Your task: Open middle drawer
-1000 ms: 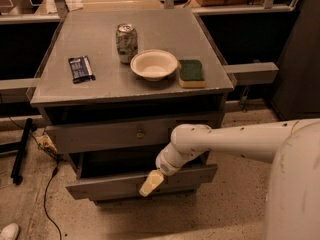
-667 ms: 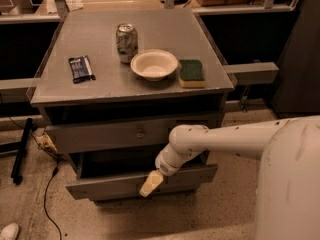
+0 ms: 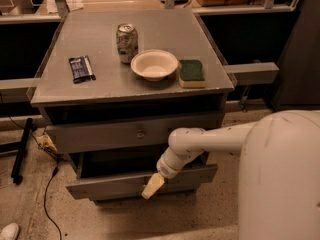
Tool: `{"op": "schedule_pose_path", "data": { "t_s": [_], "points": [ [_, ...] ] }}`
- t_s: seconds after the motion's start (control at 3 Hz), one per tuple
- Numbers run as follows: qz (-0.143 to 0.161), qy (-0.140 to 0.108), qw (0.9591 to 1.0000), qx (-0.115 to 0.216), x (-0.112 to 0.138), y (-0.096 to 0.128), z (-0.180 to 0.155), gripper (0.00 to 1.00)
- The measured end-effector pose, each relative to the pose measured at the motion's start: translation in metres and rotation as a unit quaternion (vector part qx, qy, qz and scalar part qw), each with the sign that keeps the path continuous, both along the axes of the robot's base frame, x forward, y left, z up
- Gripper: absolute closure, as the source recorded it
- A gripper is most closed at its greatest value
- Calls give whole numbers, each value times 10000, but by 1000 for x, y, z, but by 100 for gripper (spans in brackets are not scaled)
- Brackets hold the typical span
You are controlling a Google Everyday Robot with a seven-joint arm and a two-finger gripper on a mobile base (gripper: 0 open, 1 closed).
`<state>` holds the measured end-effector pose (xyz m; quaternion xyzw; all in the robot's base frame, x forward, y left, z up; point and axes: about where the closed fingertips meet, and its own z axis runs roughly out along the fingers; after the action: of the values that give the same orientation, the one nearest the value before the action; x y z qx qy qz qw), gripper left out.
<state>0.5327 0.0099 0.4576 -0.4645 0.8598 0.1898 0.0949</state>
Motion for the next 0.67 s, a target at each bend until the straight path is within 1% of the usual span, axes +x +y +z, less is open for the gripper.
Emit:
{"op": "schedule_pose_path", "data": {
  "t_s": [0.33, 0.67],
  "points": [
    [-34, 165, 9998, -78, 5, 5, -10, 0],
    [-55, 257, 9996, -119, 8, 8, -15, 0]
  ]
}}
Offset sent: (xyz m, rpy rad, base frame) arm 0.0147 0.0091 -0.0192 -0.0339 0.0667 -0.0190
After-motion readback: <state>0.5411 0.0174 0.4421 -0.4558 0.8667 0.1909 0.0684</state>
